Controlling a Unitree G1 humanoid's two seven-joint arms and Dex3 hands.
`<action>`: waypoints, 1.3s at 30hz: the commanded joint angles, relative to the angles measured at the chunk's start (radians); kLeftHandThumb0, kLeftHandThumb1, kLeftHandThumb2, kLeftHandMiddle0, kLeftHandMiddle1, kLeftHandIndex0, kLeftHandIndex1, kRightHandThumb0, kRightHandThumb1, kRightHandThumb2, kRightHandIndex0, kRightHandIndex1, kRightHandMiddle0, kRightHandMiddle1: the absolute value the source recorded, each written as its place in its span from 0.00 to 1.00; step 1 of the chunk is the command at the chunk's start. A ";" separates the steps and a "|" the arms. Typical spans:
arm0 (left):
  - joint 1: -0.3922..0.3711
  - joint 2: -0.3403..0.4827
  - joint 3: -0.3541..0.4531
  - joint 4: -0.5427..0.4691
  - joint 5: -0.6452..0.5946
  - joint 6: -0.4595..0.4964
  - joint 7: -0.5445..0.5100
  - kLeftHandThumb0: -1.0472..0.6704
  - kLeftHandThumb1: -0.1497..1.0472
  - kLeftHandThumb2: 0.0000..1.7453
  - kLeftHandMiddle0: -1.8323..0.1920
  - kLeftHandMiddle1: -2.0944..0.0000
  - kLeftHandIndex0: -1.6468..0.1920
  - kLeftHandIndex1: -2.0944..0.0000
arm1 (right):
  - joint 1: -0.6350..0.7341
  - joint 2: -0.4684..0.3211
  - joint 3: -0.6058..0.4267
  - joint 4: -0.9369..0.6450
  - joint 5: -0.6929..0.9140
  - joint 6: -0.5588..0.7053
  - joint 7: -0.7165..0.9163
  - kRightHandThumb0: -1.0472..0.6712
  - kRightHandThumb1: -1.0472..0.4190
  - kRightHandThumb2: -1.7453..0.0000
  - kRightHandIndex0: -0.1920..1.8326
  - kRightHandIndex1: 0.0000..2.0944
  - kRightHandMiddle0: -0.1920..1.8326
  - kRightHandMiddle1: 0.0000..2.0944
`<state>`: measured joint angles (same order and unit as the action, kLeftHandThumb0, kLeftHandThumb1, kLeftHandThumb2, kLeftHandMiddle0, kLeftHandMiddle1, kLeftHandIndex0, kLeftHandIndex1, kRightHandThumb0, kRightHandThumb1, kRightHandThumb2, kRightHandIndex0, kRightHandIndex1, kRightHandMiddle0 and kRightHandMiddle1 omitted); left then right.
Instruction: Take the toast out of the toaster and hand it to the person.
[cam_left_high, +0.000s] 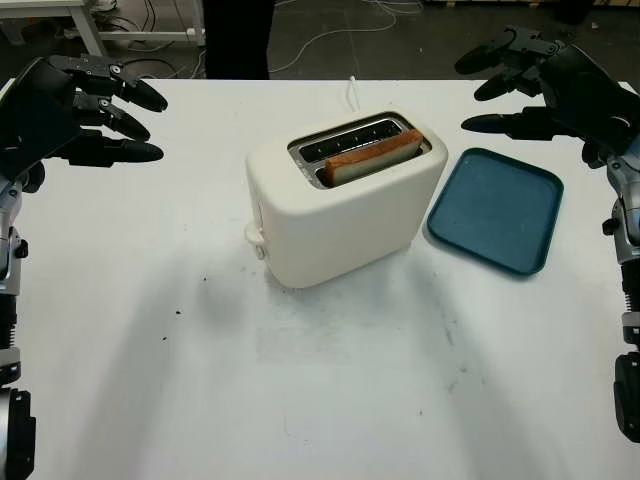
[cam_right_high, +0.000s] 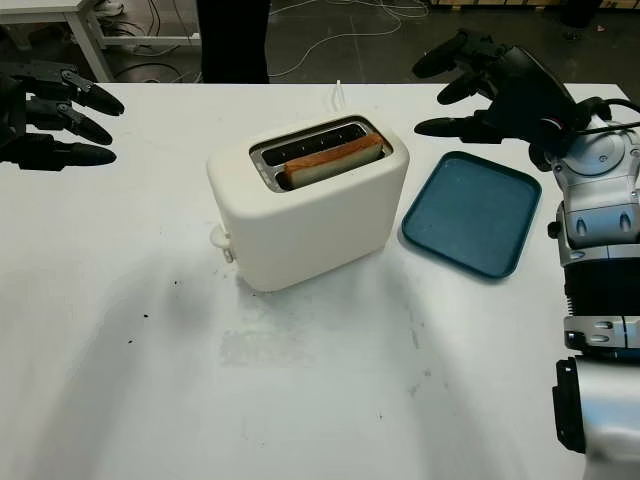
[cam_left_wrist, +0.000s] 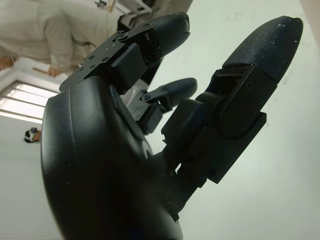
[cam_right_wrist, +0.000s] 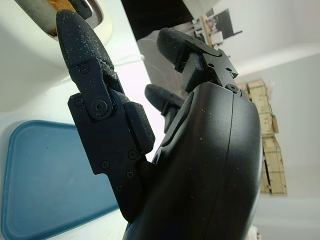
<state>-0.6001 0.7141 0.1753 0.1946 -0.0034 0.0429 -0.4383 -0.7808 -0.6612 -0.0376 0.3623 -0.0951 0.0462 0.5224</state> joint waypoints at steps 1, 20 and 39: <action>0.008 -0.002 -0.006 0.005 0.002 -0.009 -0.004 0.00 0.61 0.00 0.50 0.62 0.43 0.71 | 0.011 -0.011 -0.008 -0.007 0.008 0.010 0.004 0.13 0.16 1.00 0.12 0.58 0.19 0.43; 0.016 -0.004 -0.002 -0.002 0.008 -0.019 0.006 0.00 0.61 0.00 0.50 0.63 0.42 0.72 | 0.033 -0.009 -0.003 0.023 -0.013 -0.074 -0.022 0.09 0.16 1.00 0.15 0.59 0.22 0.45; 0.010 -0.007 -0.003 -0.003 -0.004 -0.011 -0.001 0.00 0.61 0.00 0.50 0.62 0.42 0.73 | 0.037 -0.012 -0.023 0.029 0.002 -0.075 -0.003 0.09 0.17 1.00 0.15 0.59 0.21 0.44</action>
<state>-0.5957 0.7128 0.1751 0.1944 -0.0043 0.0354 -0.4376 -0.7499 -0.6612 -0.0477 0.3953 -0.1124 -0.0364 0.5120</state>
